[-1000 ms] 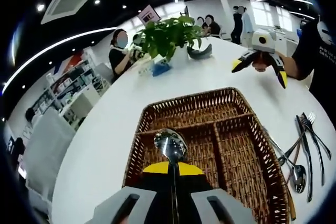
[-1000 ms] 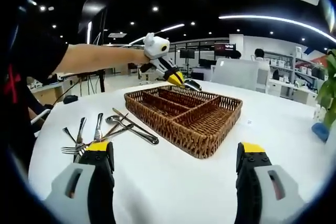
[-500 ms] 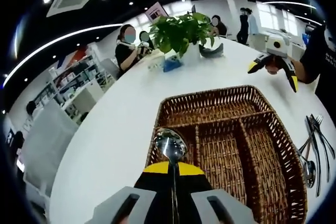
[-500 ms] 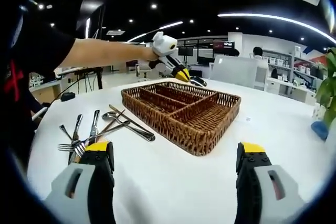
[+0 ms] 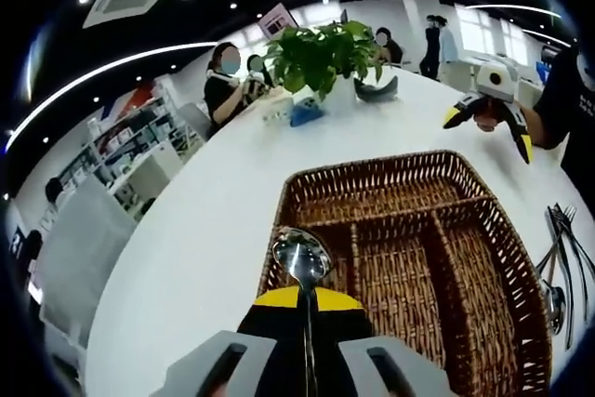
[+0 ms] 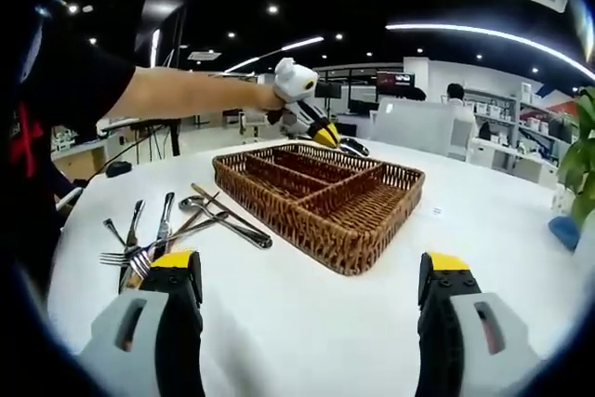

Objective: Arrange the knives, forks, and spoons in their matching storage slots by inserting each utensil handle-first until every utensil is classified and aligned in the correct compartment

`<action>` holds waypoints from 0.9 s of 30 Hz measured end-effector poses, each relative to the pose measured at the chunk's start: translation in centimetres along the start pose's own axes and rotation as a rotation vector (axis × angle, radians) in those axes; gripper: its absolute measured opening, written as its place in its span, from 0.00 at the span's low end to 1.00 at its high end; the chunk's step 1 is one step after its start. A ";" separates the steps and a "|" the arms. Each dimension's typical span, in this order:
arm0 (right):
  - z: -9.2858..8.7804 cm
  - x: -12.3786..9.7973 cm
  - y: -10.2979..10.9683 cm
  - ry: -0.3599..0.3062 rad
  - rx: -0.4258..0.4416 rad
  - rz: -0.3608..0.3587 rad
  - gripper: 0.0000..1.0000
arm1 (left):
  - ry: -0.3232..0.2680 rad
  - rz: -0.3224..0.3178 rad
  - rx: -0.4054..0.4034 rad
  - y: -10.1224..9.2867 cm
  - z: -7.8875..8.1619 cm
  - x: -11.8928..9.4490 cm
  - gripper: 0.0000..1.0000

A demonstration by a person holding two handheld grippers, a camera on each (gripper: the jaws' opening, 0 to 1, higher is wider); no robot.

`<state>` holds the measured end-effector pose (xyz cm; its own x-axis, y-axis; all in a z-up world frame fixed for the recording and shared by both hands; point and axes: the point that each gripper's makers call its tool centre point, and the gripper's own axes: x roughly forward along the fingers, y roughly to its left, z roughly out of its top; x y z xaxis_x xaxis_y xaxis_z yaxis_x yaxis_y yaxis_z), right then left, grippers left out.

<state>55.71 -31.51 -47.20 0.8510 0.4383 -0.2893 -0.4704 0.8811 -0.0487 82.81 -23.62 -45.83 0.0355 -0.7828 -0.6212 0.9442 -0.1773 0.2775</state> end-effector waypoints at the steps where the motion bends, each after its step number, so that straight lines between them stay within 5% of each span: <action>1: 0.0 0.0 0.0 -0.002 0.001 0.000 0.99 | 0.000 0.004 -0.004 0.2 -0.2 0.1 0.00; 27: -0.2 0.1 0.1 0.006 -0.003 0.008 0.99 | 0.026 -0.014 -0.014 0.2 -3.7 2.9 0.01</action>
<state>55.72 -31.38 -47.48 0.8457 0.4442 -0.2957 -0.4778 0.8771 -0.0492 84.31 -23.72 -50.26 0.0302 -0.7647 -0.6436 0.9492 -0.1798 0.2583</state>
